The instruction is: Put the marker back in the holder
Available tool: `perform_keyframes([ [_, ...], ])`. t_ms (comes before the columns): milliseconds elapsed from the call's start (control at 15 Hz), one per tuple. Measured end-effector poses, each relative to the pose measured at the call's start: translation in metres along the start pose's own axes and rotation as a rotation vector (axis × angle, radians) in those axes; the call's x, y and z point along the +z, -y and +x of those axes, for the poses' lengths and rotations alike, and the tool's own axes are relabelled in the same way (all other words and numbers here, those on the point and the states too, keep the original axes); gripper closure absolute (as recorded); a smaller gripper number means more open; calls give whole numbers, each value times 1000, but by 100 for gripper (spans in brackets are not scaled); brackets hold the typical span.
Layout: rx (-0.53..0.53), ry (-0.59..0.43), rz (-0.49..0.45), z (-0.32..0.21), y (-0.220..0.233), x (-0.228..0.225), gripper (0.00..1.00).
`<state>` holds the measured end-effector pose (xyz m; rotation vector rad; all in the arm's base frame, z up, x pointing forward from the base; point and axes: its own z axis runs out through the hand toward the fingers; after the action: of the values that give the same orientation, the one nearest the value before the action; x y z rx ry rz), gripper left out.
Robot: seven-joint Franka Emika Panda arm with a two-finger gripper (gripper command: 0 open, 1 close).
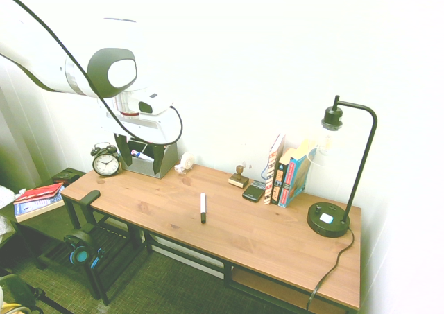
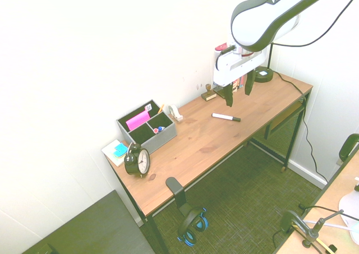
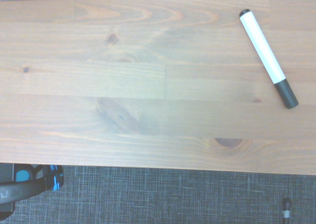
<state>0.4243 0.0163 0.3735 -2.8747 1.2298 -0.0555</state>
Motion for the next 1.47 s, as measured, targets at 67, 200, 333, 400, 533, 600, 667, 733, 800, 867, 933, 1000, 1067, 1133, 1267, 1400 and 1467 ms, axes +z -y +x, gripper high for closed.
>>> perform_keyframes([
  [67, 0, 1, -1, 0, 0, 1, 0],
  [200, -80, -6, 4, 4, -1, 2, 0],
  [333, -207, -33, 19, 18, -1, 17, 0],
  [400, -271, -45, 22, 27, -1, 33, 0],
  [533, -389, -63, 26, 39, 1, 69, 0],
  [600, -431, -70, 31, 43, 3, 84, 0],
  [667, -461, -74, 34, 47, 7, 97, 0],
  [733, -478, -75, 34, 54, 10, 107, 0],
  [800, -485, -70, 30, 63, 14, 116, 0],
  [867, -486, -64, 24, 73, 15, 123, 0],
  [933, -486, -58, 15, 83, 14, 131, 100],
  [1000, -481, -49, 6, 92, 12, 141, 100],
  [1067, -472, -39, -3, 101, 10, 152, 100],
  [1133, -467, -34, -9, 109, 9, 163, 100],
  [1267, -469, -42, -14, 123, 8, 182, 100],
  [1400, -468, -47, -18, 133, 9, 197, 100],
  [1467, -465, -47, -22, 138, 10, 202, 100],
])
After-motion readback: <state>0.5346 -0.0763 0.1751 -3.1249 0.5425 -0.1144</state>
